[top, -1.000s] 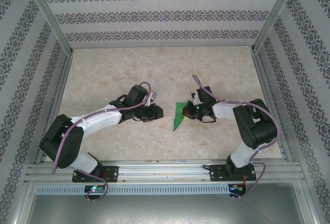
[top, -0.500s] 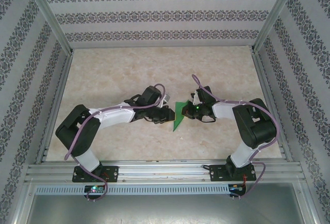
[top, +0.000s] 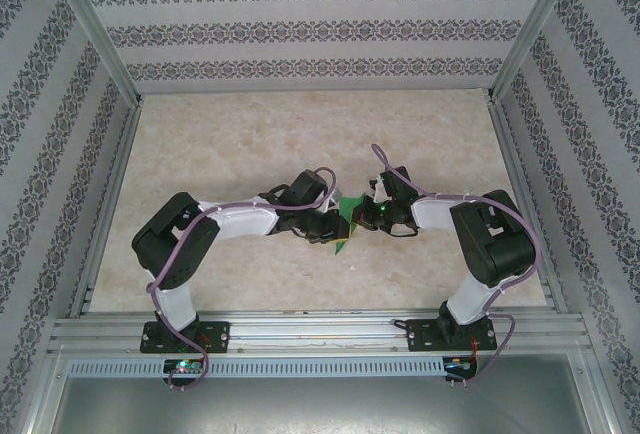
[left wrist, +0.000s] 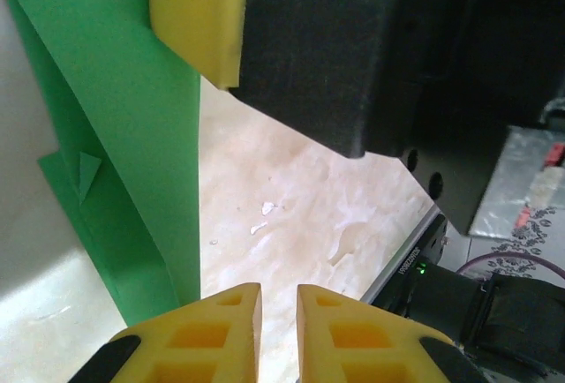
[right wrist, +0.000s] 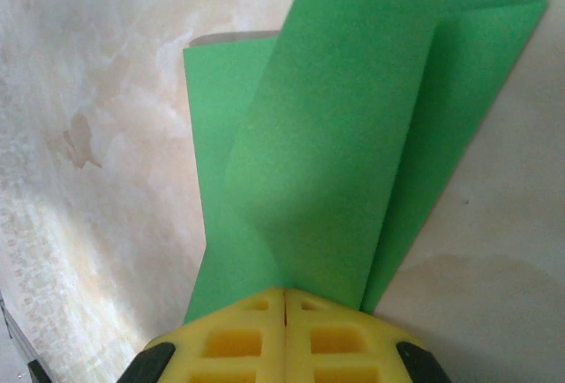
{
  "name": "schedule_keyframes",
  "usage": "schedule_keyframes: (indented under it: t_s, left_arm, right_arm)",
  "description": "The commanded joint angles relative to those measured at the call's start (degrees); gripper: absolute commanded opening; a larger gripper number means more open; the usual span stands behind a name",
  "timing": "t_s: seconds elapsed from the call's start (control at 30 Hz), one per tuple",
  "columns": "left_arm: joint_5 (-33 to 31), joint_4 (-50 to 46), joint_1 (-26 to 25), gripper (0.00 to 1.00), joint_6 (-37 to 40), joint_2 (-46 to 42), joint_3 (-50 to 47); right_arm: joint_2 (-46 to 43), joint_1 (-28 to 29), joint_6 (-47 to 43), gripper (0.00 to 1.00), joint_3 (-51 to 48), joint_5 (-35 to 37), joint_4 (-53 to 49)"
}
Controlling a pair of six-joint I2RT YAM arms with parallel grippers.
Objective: Fold a paper plane with a square sheet of paper (fold left side to right side)
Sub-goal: Fold the wing for the fifth time at the center of the table.
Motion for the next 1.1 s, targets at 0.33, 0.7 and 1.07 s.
schedule_keyframes:
  t_s: [0.33, 0.7, 1.07]
  left_arm:
    - [-1.1, 1.0, -0.5, 0.15, -0.2, 3.5, 0.3]
    - [-1.0, 2.1, -1.0, 0.15, -0.9, 5.4, -0.9]
    - [-1.1, 2.8, -1.8, 0.14, -1.5, 6.8, -2.0]
  right_arm:
    - [4.2, 1.2, -1.5, 0.0, -1.6, 4.9, -6.7]
    - [4.1, 1.3, -1.5, 0.0, -1.5, 4.9, -6.9]
    - [4.1, 1.4, -1.5, 0.0, -1.5, 5.0, -6.9]
